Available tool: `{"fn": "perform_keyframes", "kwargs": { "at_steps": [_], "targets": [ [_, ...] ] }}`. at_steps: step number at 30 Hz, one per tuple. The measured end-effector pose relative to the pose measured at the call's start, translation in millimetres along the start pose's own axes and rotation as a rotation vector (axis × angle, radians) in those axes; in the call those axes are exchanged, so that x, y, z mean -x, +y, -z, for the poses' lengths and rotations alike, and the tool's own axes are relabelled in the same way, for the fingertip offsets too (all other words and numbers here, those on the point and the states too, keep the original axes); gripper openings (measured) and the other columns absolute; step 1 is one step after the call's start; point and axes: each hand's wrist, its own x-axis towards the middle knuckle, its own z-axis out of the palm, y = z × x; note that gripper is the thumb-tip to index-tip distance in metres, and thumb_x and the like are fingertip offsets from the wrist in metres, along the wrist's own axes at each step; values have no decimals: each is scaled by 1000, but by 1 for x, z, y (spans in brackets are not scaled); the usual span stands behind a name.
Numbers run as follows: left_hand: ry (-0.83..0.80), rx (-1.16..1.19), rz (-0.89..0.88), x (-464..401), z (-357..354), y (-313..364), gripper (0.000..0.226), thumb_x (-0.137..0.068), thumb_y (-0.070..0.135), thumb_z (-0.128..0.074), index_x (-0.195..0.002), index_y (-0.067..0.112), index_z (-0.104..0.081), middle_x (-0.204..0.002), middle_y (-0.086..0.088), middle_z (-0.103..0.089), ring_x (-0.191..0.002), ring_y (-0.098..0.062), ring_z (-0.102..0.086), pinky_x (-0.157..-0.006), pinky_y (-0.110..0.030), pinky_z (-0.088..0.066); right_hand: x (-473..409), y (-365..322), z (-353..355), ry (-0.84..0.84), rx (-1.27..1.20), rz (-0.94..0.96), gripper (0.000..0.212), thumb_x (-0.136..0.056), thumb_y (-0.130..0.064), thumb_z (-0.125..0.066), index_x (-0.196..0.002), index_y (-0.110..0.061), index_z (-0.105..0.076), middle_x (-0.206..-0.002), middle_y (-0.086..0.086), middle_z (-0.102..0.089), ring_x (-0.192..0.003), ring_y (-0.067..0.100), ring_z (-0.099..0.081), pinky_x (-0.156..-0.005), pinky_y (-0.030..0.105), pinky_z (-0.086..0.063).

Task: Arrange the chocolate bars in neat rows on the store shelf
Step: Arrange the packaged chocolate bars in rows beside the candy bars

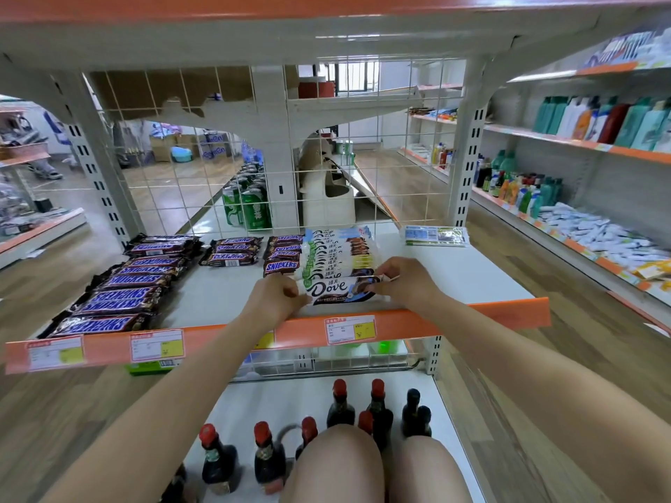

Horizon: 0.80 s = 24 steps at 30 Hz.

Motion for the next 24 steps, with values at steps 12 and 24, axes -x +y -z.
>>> {"fn": "perform_keyframes", "kwargs": {
  "at_steps": [12, 24],
  "targets": [
    [-5, -57, -1, -9, -4, -2, 42, -87, 34, -62, -55, 16, -44, -64, 1, -47, -68, -20, -45, -57, -27, -31, -7, 3, -4, 27, 63, 22, 32, -75, -23, -77, -101, -9, -64, -100, 6, -64, -84, 13, -51, -60, 19, -37],
    [100, -99, -35, -11, -3, -6, 32, -80, 41, -68, -83, 15, -51, -80, 3, -50, -76, -18, -49, -64, -27, -34, -11, 8, -3, 53, 146, 36, 41, -77, -33, -75, -104, -9, -57, -91, 1, -56, -81, 13, -51, -57, 16, -37]
  ]
}}
